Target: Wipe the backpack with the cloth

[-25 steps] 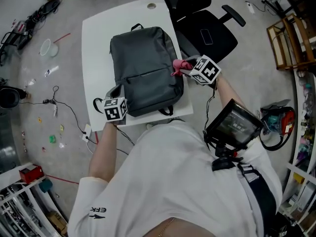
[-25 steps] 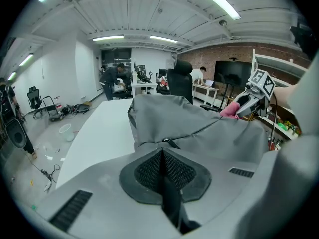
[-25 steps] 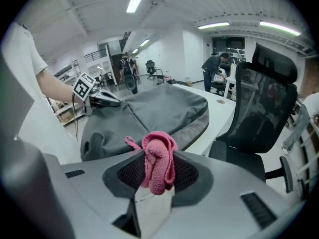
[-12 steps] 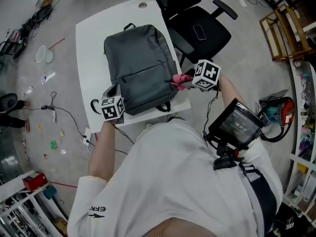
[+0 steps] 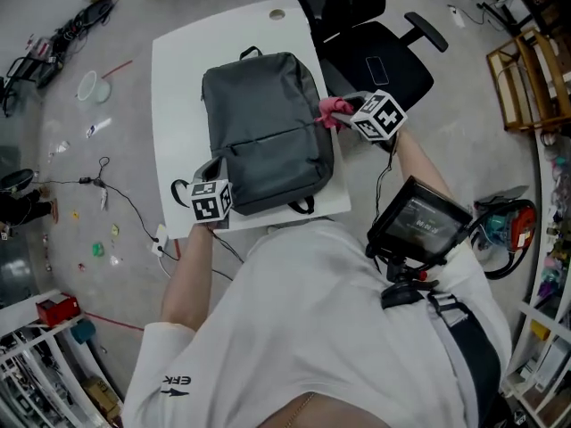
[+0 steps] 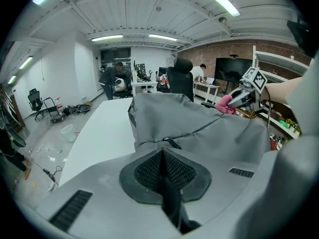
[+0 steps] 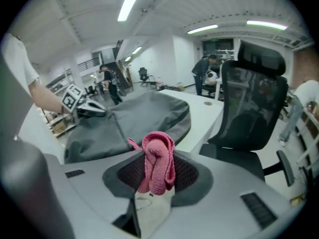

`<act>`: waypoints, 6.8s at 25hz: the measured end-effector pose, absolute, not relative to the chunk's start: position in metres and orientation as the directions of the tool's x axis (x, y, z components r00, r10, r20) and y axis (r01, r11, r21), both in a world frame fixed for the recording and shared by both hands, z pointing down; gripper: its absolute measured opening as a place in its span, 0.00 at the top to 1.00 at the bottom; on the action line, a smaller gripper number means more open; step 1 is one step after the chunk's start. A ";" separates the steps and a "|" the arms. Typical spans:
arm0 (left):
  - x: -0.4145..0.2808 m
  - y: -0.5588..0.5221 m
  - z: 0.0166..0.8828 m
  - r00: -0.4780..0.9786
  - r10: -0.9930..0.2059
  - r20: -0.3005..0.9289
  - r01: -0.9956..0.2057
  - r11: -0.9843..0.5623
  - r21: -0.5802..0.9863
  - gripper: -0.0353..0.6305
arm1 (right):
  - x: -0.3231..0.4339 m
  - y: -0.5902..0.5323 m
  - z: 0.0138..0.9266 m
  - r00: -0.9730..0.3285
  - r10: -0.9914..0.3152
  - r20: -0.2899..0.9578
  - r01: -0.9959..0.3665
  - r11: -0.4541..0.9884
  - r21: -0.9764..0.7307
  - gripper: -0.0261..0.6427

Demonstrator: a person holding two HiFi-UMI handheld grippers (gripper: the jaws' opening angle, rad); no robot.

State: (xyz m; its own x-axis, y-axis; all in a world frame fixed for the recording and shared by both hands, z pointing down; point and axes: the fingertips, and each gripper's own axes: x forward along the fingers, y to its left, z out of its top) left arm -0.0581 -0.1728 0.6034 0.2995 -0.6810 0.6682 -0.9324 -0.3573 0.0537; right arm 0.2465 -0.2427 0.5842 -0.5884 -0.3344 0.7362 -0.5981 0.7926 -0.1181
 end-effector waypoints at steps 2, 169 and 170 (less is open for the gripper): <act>-0.060 -0.171 0.603 0.283 -0.683 0.673 -0.938 -0.343 0.046 0.94 | 0.251 -0.281 0.586 -0.552 -0.416 0.722 -0.662 0.746 -0.076 0.77; -0.072 -0.054 0.627 0.515 -0.692 0.505 -0.856 -0.385 0.346 0.94 | -0.133 -0.201 0.631 -0.031 0.086 0.996 0.347 0.935 -0.070 0.77; -0.072 -0.055 0.627 0.518 -0.690 0.505 -0.854 -0.387 0.347 0.94 | -0.133 -0.209 0.632 -0.031 0.077 0.997 0.339 0.939 -0.062 0.77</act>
State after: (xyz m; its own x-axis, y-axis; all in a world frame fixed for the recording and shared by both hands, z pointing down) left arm -0.0718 -0.0551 0.6268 0.5179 -0.6905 0.5050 -0.8543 -0.3873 0.3466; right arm -0.1327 -0.2091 0.6315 -0.0308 0.0771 0.9965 0.3393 0.9386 -0.0621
